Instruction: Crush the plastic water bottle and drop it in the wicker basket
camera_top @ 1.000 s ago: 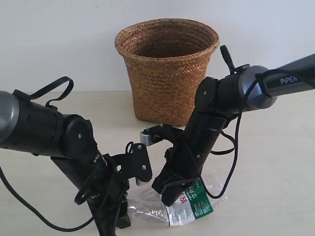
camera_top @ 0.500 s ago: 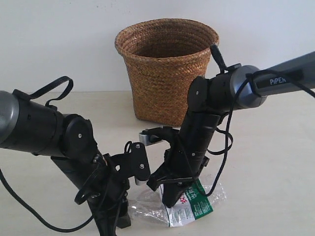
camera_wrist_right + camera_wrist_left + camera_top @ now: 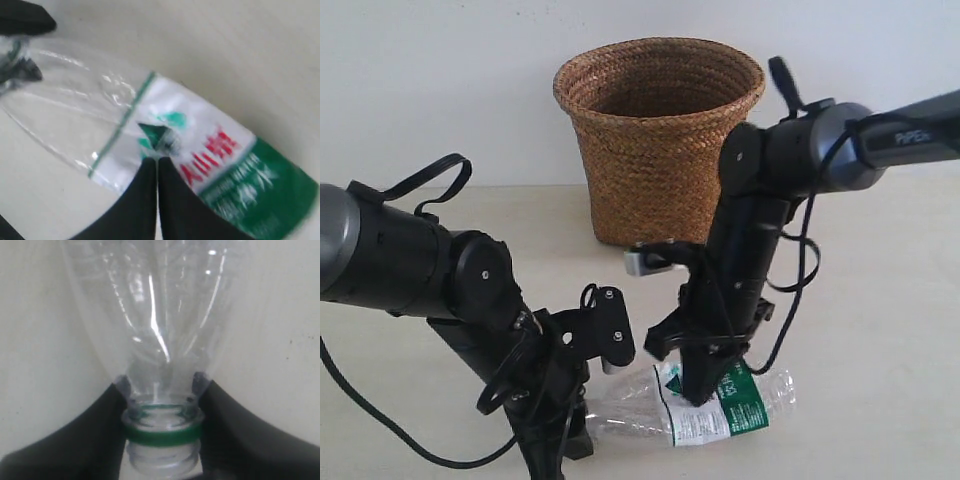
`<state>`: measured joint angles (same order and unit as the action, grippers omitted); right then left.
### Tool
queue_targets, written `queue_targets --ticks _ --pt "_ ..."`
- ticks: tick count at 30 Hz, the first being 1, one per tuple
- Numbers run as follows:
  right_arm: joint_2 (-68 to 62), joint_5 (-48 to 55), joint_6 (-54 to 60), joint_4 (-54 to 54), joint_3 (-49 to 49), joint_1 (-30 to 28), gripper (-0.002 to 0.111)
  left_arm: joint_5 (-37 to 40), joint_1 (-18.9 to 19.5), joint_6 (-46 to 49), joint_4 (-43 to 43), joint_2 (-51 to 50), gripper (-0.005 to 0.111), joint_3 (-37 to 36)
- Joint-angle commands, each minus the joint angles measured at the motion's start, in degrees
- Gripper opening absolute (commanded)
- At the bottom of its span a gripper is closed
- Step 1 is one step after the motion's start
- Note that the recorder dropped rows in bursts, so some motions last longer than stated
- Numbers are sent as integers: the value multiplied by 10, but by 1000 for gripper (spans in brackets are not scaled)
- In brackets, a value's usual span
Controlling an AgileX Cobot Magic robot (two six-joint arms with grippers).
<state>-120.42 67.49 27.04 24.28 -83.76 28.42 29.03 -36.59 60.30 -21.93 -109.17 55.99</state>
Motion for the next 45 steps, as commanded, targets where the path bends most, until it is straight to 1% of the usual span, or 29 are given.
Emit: queue_targets --ticks 1,7,10,13,17,21,24,31,34,37,38,39,40,41,42,43,44,45 --pt "79 25 40 18 5 -35 0 -4 0 -3 1 5 4 3" --pt "184 25 51 13 5 -69 0 -2 0 -3 3 6 4 3" --pt "224 25 63 11 6 -105 0 -1 0 -3 3 13 4 3" --pt "263 25 99 48 42 -161 0 6 0 13 3 34 4 3" --pt "308 -38 142 110 109 -240 0 72 0 100 3 77 4 9" --pt "341 -108 141 126 169 -291 0 171 0 100 1 115 4 56" --pt "354 -151 145 120 206 -308 0 225 0 100 4 135 4 94" --pt "358 -177 160 117 254 -313 0 250 1 100 37 145 4 178" --pt "358 -211 162 115 267 -313 0 220 8 80 63 145 4 211" --pt "358 -223 165 115 273 -313 0 171 29 58 87 143 4 245" --pt "358 -225 165 116 273 -313 0 129 43 30 102 140 4 262" --pt "358 -225 166 116 273 -313 0 80 54 -18 113 135 4 272" --pt "358 -227 166 118 273 -313 0 17 66 -76 128 130 4 282" --pt "358 -227 167 123 273 -313 0 -78 81 -135 132 118 6 288" --pt "358 -227 167 129 273 -313 0 -130 87 -137 127 107 13 292" --pt "358 -226 171 132 273 -313 0 -163 88 -105 128 95 23 297" --pt "358 -223 175 134 273 -313 0 -183 88 -56 130 77 45 306" --pt "358 -221 177 140 276 -313 0 -185 88 -22 127 65 64 313"
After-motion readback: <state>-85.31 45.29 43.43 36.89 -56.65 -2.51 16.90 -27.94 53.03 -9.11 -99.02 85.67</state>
